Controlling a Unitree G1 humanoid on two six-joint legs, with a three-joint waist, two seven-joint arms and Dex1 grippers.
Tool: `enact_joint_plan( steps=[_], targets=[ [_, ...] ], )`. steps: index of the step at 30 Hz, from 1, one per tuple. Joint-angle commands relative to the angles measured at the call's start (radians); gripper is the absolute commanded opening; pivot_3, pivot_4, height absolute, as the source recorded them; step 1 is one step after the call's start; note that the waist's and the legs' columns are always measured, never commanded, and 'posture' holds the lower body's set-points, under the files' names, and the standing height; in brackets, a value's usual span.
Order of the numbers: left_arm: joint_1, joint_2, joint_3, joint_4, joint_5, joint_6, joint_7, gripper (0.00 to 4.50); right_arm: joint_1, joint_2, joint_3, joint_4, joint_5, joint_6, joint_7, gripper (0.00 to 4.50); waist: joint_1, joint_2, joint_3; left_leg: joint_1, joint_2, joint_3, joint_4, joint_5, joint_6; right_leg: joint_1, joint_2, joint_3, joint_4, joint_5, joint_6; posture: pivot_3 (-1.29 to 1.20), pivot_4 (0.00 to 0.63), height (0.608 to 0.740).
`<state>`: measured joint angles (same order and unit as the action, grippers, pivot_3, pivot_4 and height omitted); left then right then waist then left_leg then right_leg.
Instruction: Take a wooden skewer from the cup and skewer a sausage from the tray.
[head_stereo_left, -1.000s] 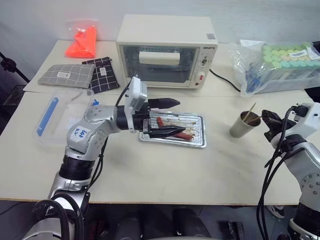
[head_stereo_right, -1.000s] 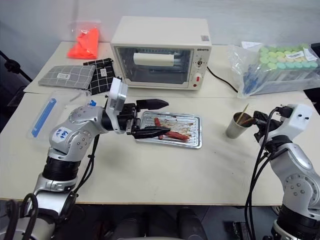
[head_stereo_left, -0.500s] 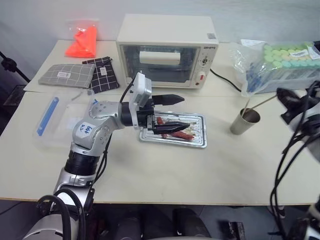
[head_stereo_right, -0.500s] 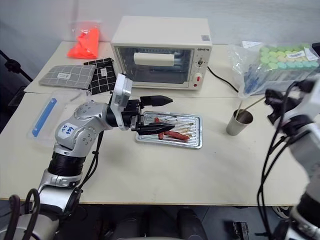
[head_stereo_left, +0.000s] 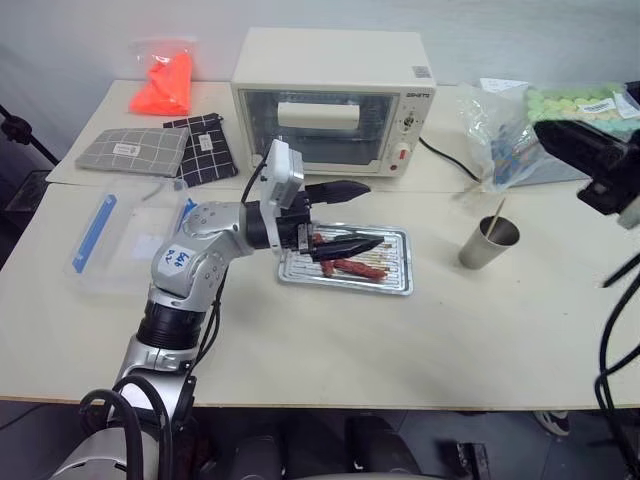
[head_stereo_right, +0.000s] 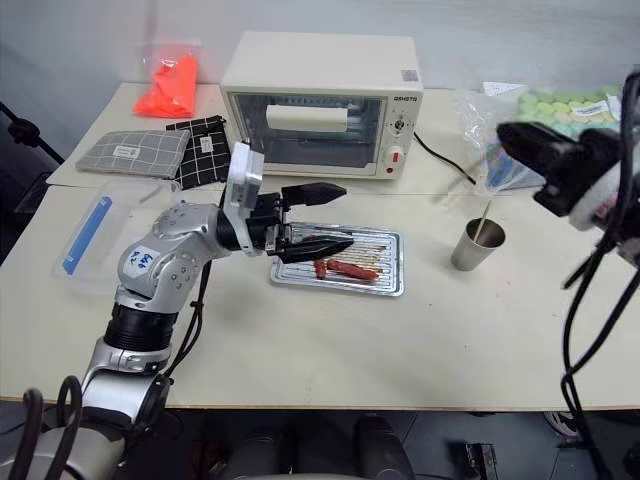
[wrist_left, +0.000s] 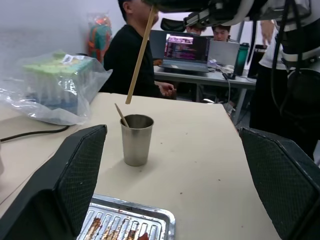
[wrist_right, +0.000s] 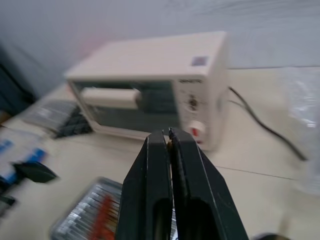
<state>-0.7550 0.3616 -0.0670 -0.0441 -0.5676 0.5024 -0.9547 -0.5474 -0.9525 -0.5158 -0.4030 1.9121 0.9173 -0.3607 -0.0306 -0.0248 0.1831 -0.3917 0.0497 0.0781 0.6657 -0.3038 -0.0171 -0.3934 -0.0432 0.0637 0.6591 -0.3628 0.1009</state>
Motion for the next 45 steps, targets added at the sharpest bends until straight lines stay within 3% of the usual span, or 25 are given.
enact_joint_plan(
  steps=[1, 6, 15, 27, 30, 35, 45],
  targets=[
    [0.020, 0.020, 0.039, -0.085, -0.015, 0.000, 0.022, 4.50, -0.025, 0.117, 0.068, -0.034, 0.060, -0.106, -0.084, 0.02, -0.001, 0.000, 0.000, -0.001, 0.000, 0.000, 0.000, 0.000, 0.000, 0.000, 0.000, 0.000, 0.000, 0.000, 0.000, 0.00, 0.150, 0.740],
    [0.067, 0.052, 0.098, -0.152, -0.033, 0.026, 0.081, 4.50, -0.050, 0.370, 0.105, -0.078, 0.060, -0.195, -0.199, 0.02, -0.002, 0.000, 0.000, -0.002, 0.000, -0.001, 0.000, 0.000, 0.000, -0.002, -0.001, -0.001, 0.001, 0.000, 0.000, 0.00, 0.150, 0.740],
    [0.069, 0.039, 0.118, -0.146, -0.021, -0.001, 0.130, 4.50, 0.015, 0.585, 0.162, -0.168, 0.060, -0.238, -0.259, 0.02, 0.000, 0.000, 0.000, -0.010, 0.000, -0.008, 0.002, 0.000, 0.000, -0.004, -0.003, -0.007, 0.003, 0.000, 0.000, 0.00, 0.150, 0.740],
    [0.009, -0.043, 0.080, -0.046, -0.003, -0.070, 0.124, 4.50, 0.012, 0.606, 0.178, -0.208, 0.060, -0.277, -0.256, 0.02, -0.001, 0.000, 0.000, -0.011, -0.001, -0.008, 0.002, 0.001, 0.000, -0.005, -0.002, -0.007, 0.003, 0.000, 0.000, 0.00, 0.150, 0.740],
    [0.011, -0.058, 0.085, -0.029, -0.013, -0.082, 0.113, 4.01, 0.023, 0.582, 0.185, -0.215, 0.060, -0.276, -0.260, 0.00, -0.002, 0.000, 0.000, -0.011, 0.000, -0.009, 0.002, 0.001, 0.000, -0.005, -0.002, -0.007, 0.003, 0.000, 0.000, 0.00, 0.150, 0.740],
    [0.004, -0.046, 0.070, -0.018, -0.008, -0.080, 0.075, 2.80, 0.040, 0.575, 0.182, -0.227, 0.060, -0.289, -0.257, 0.00, -0.001, 0.000, 0.000, -0.011, -0.001, -0.009, 0.002, 0.001, 0.000, -0.005, -0.002, -0.007, 0.003, 0.000, 0.000, 0.00, 0.150, 0.740],
    [-0.025, -0.050, 0.064, 0.010, -0.011, -0.085, 0.043, 2.80, 0.076, 0.550, 0.197, -0.244, 0.060, -0.298, -0.221, 0.00, -0.002, 0.000, 0.000, -0.011, -0.001, -0.009, 0.002, 0.001, 0.000, -0.005, -0.002, -0.007, 0.003, 0.000, 0.000, 0.00, 0.150, 0.740]
  ],
)
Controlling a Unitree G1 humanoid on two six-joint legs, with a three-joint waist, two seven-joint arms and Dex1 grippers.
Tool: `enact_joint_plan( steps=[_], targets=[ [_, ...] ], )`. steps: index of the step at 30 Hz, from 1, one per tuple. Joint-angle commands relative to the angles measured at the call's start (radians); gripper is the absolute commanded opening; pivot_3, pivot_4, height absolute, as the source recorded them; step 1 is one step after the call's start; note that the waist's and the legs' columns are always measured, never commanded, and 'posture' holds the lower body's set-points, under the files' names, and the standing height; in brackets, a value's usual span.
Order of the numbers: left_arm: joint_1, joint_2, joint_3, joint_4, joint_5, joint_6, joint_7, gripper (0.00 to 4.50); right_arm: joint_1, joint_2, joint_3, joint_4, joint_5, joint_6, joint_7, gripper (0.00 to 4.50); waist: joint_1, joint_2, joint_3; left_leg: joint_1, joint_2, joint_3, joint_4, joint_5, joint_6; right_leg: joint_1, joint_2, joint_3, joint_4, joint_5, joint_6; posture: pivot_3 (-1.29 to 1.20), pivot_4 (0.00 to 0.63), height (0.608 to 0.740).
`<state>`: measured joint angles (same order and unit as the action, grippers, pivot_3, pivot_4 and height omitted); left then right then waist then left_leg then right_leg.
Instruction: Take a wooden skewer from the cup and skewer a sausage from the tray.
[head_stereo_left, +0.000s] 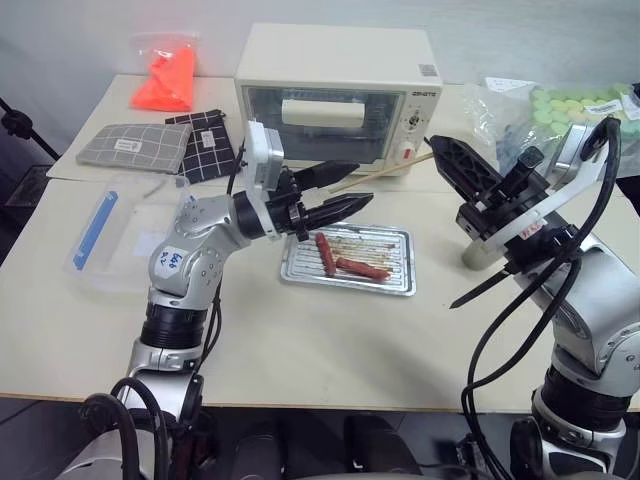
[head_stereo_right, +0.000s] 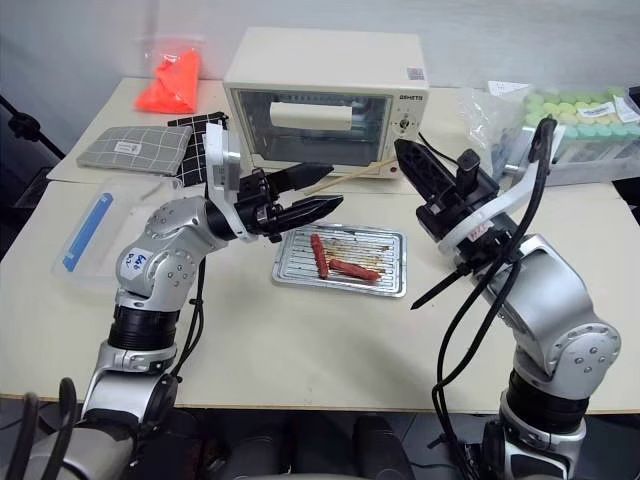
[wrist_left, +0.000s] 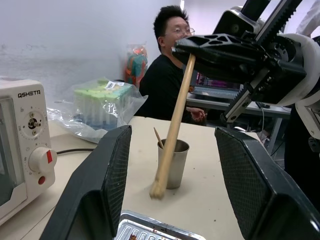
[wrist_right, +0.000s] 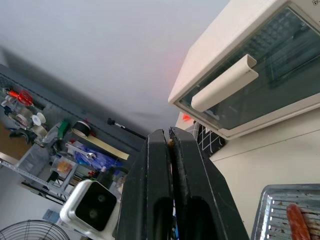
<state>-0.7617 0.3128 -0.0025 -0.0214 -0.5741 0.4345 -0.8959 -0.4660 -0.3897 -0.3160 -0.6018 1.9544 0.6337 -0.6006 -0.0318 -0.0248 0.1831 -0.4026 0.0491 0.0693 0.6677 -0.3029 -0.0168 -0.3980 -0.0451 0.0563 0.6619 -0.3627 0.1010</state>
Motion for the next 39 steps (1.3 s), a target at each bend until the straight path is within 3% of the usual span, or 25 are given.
enact_joint_plan(
  steps=[1, 5, 8, 13, 21, 36, 37, 39],
  targets=[
    [-0.019, -0.002, -0.001, -0.010, -0.004, -0.018, -0.019, 2.80, -0.008, -0.012, -0.003, -0.045, 0.018, -0.016, 0.022, 0.00, -0.001, 0.000, 0.000, 0.000, 0.000, 0.000, 0.000, 0.000, 0.000, 0.000, 0.000, 0.000, 0.000, 0.000, 0.000, 0.00, 0.150, 0.740],
    [-0.026, -0.004, -0.004, 0.000, -0.005, -0.020, -0.037, 2.27, -0.011, -0.019, -0.006, -0.038, 0.018, -0.012, 0.031, 0.00, 0.000, 0.000, 0.000, 0.000, 0.000, 0.000, 0.000, 0.000, 0.000, 0.000, 0.000, 0.000, 0.000, 0.000, 0.000, 0.00, 0.150, 0.740],
    [-0.025, 0.003, -0.017, 0.002, 0.003, -0.017, -0.058, 1.54, -0.017, -0.017, -0.006, -0.039, 0.018, -0.016, 0.035, 0.00, 0.000, 0.000, 0.000, 0.000, 0.000, 0.000, 0.000, 0.000, 0.000, 0.000, 0.000, 0.000, 0.000, 0.000, 0.000, 0.00, 0.150, 0.740],
    [-0.038, -0.006, -0.009, 0.020, 0.001, -0.023, -0.055, 1.54, -0.003, -0.016, -0.002, -0.049, 0.018, -0.020, 0.041, 0.00, 0.001, 0.000, 0.000, 0.000, 0.000, 0.000, 0.000, 0.000, 0.000, 0.000, 0.000, 0.000, 0.000, 0.000, 0.000, 0.00, 0.150, 0.740],
    [-0.045, -0.026, -0.006, 0.026, -0.005, -0.030, -0.055, 0.01, 0.024, -0.015, 0.006, -0.079, 0.018, -0.050, 0.036, 0.00, 0.001, 0.000, 0.000, 0.000, 0.000, 0.000, 0.000, 0.000, 0.000, 0.000, 0.000, 0.000, 0.000, 0.000, 0.000, 0.00, 0.150, 0.740],
    [-0.046, -0.003, 0.004, 0.046, 0.027, -0.042, -0.047, 0.01, 0.092, -0.176, -0.050, -0.039, 0.018, -0.010, 0.133, 0.00, 0.002, 0.000, 0.000, 0.000, 0.000, 0.000, 0.000, 0.000, 0.000, 0.000, 0.000, 0.000, -0.001, 0.000, 0.000, 0.00, 0.150, 0.740],
    [-0.044, 0.007, 0.008, 0.046, 0.028, -0.042, -0.051, 0.00, 0.098, -0.200, -0.056, -0.027, 0.018, 0.008, 0.149, 0.48, 0.002, 0.000, 0.000, 0.000, 0.000, 0.000, 0.000, 0.000, 0.000, 0.000, 0.000, 0.000, -0.001, 0.000, 0.000, 0.00, 0.150, 0.740],
    [-0.040, 0.027, 0.014, 0.045, 0.031, -0.043, -0.055, 0.00, 0.104, -0.251, -0.068, -0.002, 0.018, 0.049, 0.192, 0.85, 0.000, 0.000, 0.000, 0.000, 0.000, 0.000, 0.000, 0.000, 0.000, 0.000, 0.000, 0.000, -0.001, 0.000, 0.000, 0.00, 0.150, 0.740]
  ],
)
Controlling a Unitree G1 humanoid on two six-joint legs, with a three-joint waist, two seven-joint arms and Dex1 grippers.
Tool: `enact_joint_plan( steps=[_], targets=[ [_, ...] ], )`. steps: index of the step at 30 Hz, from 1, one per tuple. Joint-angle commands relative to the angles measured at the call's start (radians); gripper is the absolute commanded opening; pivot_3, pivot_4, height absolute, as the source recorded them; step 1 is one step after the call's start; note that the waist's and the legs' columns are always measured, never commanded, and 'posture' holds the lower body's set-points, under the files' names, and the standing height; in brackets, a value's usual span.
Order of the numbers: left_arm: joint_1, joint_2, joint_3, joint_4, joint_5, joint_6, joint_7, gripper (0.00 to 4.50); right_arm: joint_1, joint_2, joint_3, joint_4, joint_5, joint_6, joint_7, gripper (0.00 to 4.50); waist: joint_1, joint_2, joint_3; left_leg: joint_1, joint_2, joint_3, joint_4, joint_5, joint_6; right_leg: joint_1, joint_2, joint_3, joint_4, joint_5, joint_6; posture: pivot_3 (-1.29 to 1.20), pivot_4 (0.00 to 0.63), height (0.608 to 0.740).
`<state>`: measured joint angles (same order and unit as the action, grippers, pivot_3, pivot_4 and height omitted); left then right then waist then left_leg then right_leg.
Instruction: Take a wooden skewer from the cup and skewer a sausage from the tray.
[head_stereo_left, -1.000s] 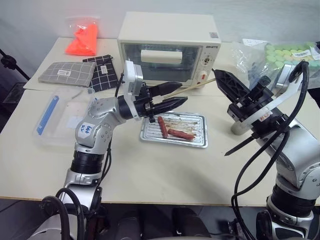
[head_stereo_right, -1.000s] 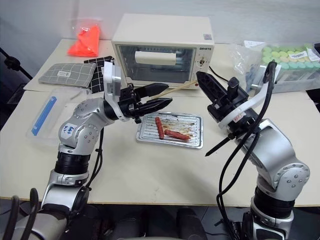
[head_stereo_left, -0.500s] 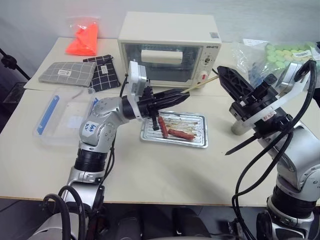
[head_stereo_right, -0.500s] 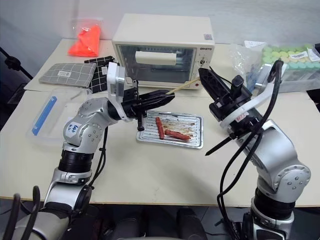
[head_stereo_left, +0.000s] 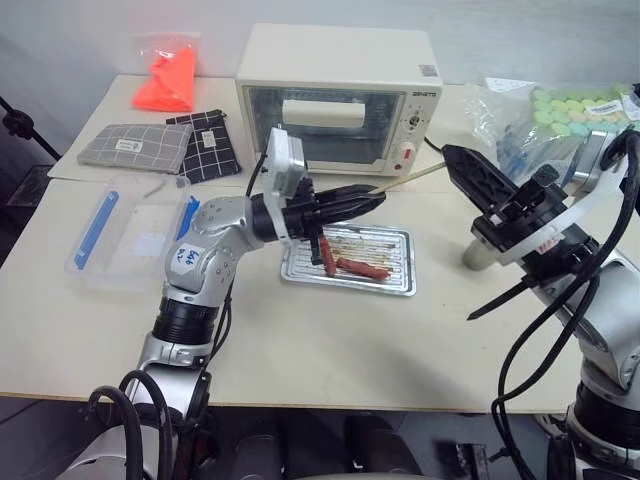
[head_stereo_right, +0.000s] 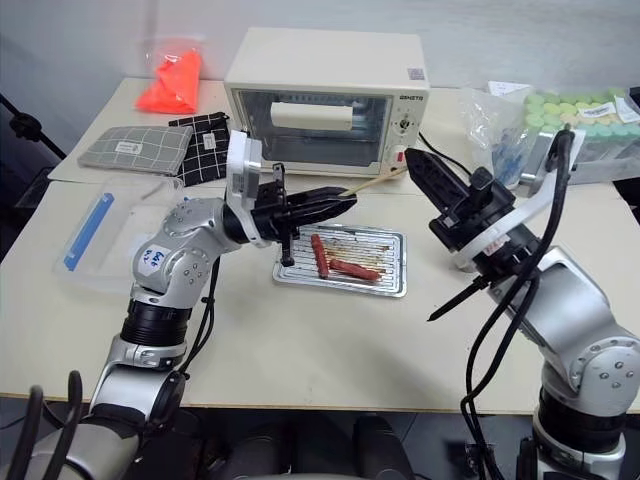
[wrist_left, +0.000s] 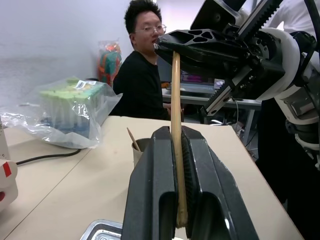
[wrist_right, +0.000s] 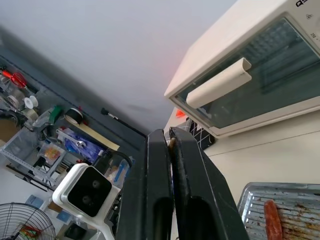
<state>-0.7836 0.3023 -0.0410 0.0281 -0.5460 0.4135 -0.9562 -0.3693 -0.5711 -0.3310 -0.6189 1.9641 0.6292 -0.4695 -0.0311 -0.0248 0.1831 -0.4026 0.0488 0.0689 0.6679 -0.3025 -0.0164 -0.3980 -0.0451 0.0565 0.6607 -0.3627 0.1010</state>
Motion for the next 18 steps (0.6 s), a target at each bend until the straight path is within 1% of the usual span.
enact_joint_plan(
  steps=[1, 2, 3, 8, 10, 11, 14, 17, 18],
  targets=[
    [-0.016, 0.047, 0.055, -0.005, 0.003, -0.021, 0.006, 0.00, 0.006, -0.088, -0.058, 0.028, 0.008, 0.068, 0.078, 1.09, -0.001, 0.000, 0.000, 0.000, 0.000, 0.000, 0.000, 0.000, 0.000, 0.000, 0.000, 0.000, 0.000, 0.000, 0.000, 0.00, 0.150, 0.740],
    [-0.014, 0.056, 0.058, -0.006, 0.003, -0.020, 0.005, 0.00, 0.004, -0.108, -0.062, 0.041, 0.008, 0.083, 0.095, 1.37, 0.000, 0.000, 0.000, 0.000, 0.000, 0.000, 0.000, 0.000, 0.000, 0.000, 0.000, 0.000, 0.000, 0.000, 0.000, 0.00, 0.150, 0.740],
    [-0.013, 0.065, 0.063, -0.009, 0.005, -0.018, 0.006, 0.00, 0.001, -0.150, -0.064, 0.059, 0.008, 0.112, 0.120, 1.61, 0.002, 0.000, 0.000, 0.000, 0.000, 0.000, 0.000, 0.000, 0.000, 0.000, 0.000, 0.000, 0.000, 0.000, 0.000, 0.00, 0.150, 0.740],
    [0.007, 0.122, 0.089, -0.052, -0.002, 0.012, 0.016, 0.00, -0.014, -0.333, -0.059, 0.133, 0.008, 0.222, 0.228, 1.61, 0.003, 0.000, 0.000, 0.000, 0.000, 0.000, 0.000, 0.000, 0.000, 0.000, -0.001, 0.000, -0.001, 0.000, 0.000, 0.00, 0.150, 0.740],
    [0.034, 0.170, 0.106, -0.097, -0.013, 0.039, 0.012, 0.00, -0.030, -0.429, -0.030, 0.151, -0.043, 0.280, 0.283, 1.61, 0.003, 0.000, 0.000, 0.000, 0.000, 0.000, 0.000, 0.000, 0.001, 0.000, 0.000, 0.000, -0.001, 0.000, 0.000, 0.00, 0.150, 0.740],
    [0.051, 0.201, 0.118, -0.123, -0.020, 0.056, 0.009, 0.00, -0.047, -0.470, -0.001, 0.151, -0.119, 0.307, 0.330, 1.61, 0.001, 0.000, 0.000, 0.000, 0.000, 0.000, 0.000, 0.000, 0.001, 0.000, -0.001, 0.000, -0.001, 0.000, 0.000, 0.00, 0.150, 0.740],
    [0.104, 0.284, 0.159, -0.202, -0.045, 0.110, 0.013, 0.00, -0.102, -0.539, 0.098, 0.140, -0.326, 0.353, 0.474, 2.08, -0.009, 0.000, 0.000, 0.000, 0.000, 0.000, -0.001, 0.000, 0.001, 0.000, 0.000, 0.000, -0.002, 0.000, 0.000, 0.00, 0.150, 0.740],
    [0.171, 0.361, 0.212, -0.288, -0.075, 0.168, 0.027, 0.00, -0.204, -0.533, 0.254, 0.140, -0.569, 0.346, 0.594, 2.86, -0.014, 0.000, 0.000, 0.001, 0.001, -0.002, -0.001, 0.000, 0.000, 0.000, 0.000, 0.000, -0.002, 0.000, -0.001, 0.00, 0.150, 0.740],
    [0.196, 0.382, 0.229, -0.313, -0.084, 0.184, 0.034, 0.00, -0.236, -0.519, 0.311, 0.142, -0.651, 0.341, 0.629, 2.86, -0.014, 0.000, 0.000, 0.001, 0.000, -0.002, -0.001, 0.000, 0.000, 0.000, 0.000, 0.000, -0.001, 0.000, -0.001, 0.00, 0.150, 0.740]
  ],
)
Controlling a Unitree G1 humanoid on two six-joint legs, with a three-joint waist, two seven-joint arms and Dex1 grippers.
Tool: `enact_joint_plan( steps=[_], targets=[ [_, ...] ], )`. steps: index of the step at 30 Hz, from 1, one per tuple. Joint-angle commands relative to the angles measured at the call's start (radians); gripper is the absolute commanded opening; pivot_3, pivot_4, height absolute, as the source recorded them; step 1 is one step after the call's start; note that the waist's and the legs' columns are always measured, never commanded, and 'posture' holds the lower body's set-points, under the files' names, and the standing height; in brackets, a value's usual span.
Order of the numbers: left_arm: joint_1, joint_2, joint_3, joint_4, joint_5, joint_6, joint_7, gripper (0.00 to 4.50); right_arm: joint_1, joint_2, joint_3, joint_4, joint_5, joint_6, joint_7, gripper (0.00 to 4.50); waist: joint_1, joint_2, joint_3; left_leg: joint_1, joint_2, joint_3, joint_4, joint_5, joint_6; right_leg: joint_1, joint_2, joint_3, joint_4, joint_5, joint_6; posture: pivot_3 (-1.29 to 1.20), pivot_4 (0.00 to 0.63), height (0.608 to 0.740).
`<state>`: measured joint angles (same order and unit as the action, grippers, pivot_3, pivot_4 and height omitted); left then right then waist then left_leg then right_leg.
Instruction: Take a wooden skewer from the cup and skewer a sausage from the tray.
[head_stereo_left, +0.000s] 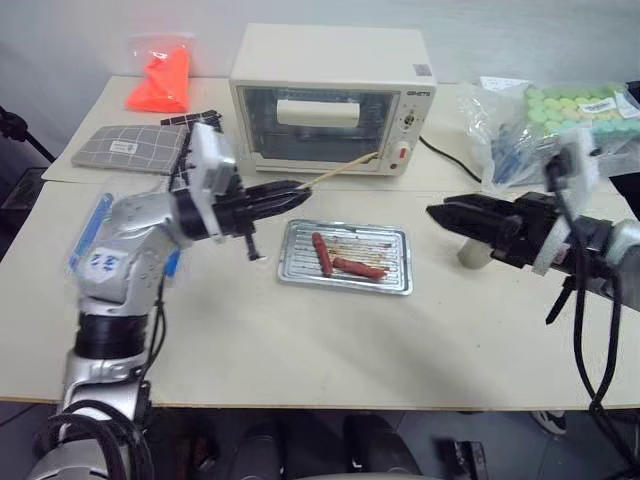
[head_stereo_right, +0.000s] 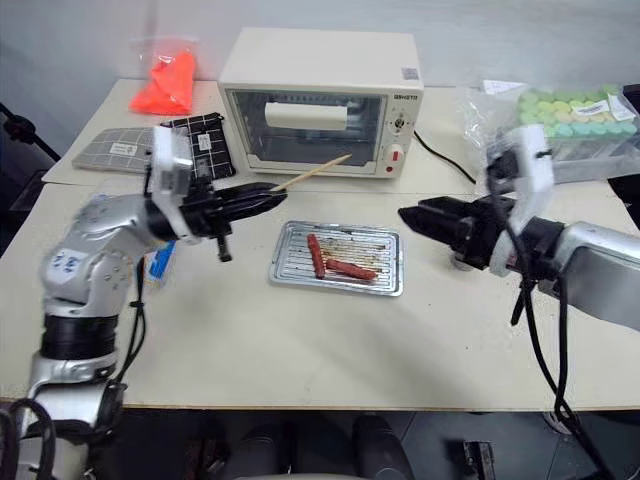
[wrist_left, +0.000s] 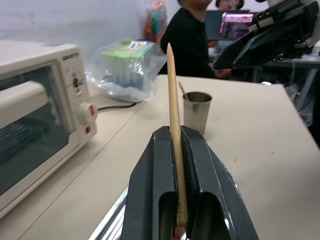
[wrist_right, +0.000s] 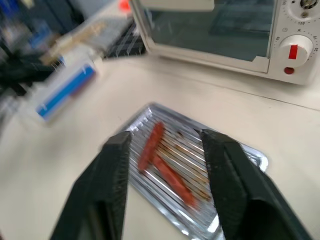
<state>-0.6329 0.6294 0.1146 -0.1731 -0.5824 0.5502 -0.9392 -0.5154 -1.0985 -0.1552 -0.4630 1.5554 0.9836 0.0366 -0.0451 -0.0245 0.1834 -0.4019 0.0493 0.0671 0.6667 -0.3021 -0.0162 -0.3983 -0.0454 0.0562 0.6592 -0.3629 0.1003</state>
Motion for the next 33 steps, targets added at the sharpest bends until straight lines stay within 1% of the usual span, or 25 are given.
enact_joint_plan(
  steps=[1, 3, 8, 9, 10, 12, 13, 14, 15, 20, 27, 33],
  targets=[
    [0.082, 0.078, 0.098, -0.135, -0.051, 0.060, 0.024, 0.00, -0.126, 0.032, 0.215, -0.013, -0.343, -0.027, 0.158, 2.86, -0.001, 0.000, 0.000, 0.000, 0.000, 0.000, 0.000, 0.000, 0.000, 0.000, 0.000, 0.000, 0.000, 0.000, 0.000, 0.00, 0.150, 0.740],
    [0.129, 0.106, 0.128, -0.163, -0.055, 0.072, 0.035, 0.00, -0.167, 0.075, 0.310, -0.002, -0.473, -0.042, 0.208, 2.86, -0.004, 0.000, 0.000, 0.000, 0.000, 0.000, 0.000, 0.000, 0.000, -0.001, -0.001, 0.000, 0.000, 0.000, 0.000, 0.00, 0.150, 0.740],
    [0.209, 0.136, 0.187, -0.202, -0.063, 0.089, 0.079, 0.00, -0.213, 0.196, 0.483, 0.067, -0.748, -0.100, 0.301, 2.86, -0.002, 0.000, 0.000, -0.002, -0.001, -0.001, 0.000, 0.000, -0.001, -0.003, -0.002, -0.001, 0.000, 0.000, 0.000, 0.00, 0.150, 0.740],
    [0.219, 0.139, 0.197, -0.210, -0.070, 0.094, 0.087, 0.00, -0.217, 0.217, 0.507, 0.081, -0.791, -0.113, 0.317, 2.49, 0.002, 0.000, 0.000, -0.002, -0.001, -0.001, 0.000, 0.000, -0.001, -0.003, -0.002, -0.001, 0.000, 0.000, 0.000, 0.00, 0.150, 0.740],
    [0.226, 0.141, 0.202, -0.217, -0.074, 0.097, 0.092, 0.00, -0.219, 0.236, 0.522, 0.093, -0.823, -0.119, 0.333, 2.33, 0.002, 0.000, 0.000, -0.004, -0.002, 0.000, 0.000, 0.000, 0.000, -0.005, -0.003, -0.001, 0.001, 0.000, 0.000, 0.00, 0.150, 0.740],
    [0.235, 0.146, 0.210, -0.225, -0.078, 0.101, 0.100, 0.00, -0.226, 0.266, 0.570, 0.116, -0.911, -0.149, 0.378, 1.81, 0.004, 0.000, 0.000, -0.004, -0.002, 0.000, 0.001, 0.000, 0.000, -0.005, -0.003, -0.001, 0.001, 0.000, 0.000, 0.00, 0.150, 0.740],
    [0.236, 0.148, 0.211, -0.227, -0.080, 0.102, 0.103, 0.00, -0.227, 0.277, 0.585, 0.127, -0.949, -0.163, 0.397, 1.45, 0.004, 0.000, 0.000, -0.004, -0.002, 0.000, 0.001, 0.000, 0.000, -0.006, -0.003, -0.001, 0.002, 0.000, 0.000, 0.00, 0.150, 0.740],
    [0.237, 0.149, 0.212, -0.228, -0.081, 0.103, 0.106, 0.00, -0.228, 0.289, 0.597, 0.139, -0.985, -0.177, 0.412, 1.20, 0.005, 0.000, 0.000, -0.004, -0.002, 0.000, 0.000, 0.000, -0.001, -0.006, -0.003, -0.001, 0.002, 0.000, 0.000, 0.00, 0.150, 0.740],
    [0.237, 0.150, 0.211, -0.229, -0.081, 0.102, 0.109, 0.00, -0.228, 0.302, 0.601, 0.151, -1.011, -0.187, 0.424, 1.06, 0.004, 0.000, 0.000, -0.004, -0.002, 0.001, 0.000, 0.000, 0.000, -0.006, -0.003, -0.001, 0.002, 0.000, 0.000, 0.00, 0.150, 0.740],
    [0.234, 0.150, 0.211, -0.239, -0.089, 0.109, 0.124, 0.00, -0.218, 0.357, 0.640, 0.206, -1.160, -0.261, 0.488, 1.06, 0.004, 0.000, 0.000, -0.004, -0.002, 0.002, 0.001, 0.000, -0.001, -0.007, -0.002, 0.000, 0.004, 0.000, 0.000, 0.00, 0.150, 0.740],
    [0.221, 0.145, 0.194, -0.242, -0.097, 0.108, 0.142, 0.00, -0.187, 0.416, 0.636, 0.239, -1.274, -0.291, 0.547, 1.06, -0.005, 0.000, 0.000, -0.004, -0.002, 0.003, 0.001, 0.001, -0.001, -0.009, -0.002, 0.000, 0.006, 0.000, 0.000, 0.00, 0.150, 0.740],
    [0.207, 0.144, 0.182, -0.236, -0.101, 0.106, 0.145, 0.00, -0.174, 0.460, 0.615, 0.239, -1.321, -0.278, 0.575, 1.06, -0.011, 0.000, 0.000, -0.004, -0.002, 0.003, 0.001, 0.001, -0.002, -0.010, -0.001, 0.000, 0.012, 0.000, 0.000, 0.00, 0.150, 0.740]
  ],
)
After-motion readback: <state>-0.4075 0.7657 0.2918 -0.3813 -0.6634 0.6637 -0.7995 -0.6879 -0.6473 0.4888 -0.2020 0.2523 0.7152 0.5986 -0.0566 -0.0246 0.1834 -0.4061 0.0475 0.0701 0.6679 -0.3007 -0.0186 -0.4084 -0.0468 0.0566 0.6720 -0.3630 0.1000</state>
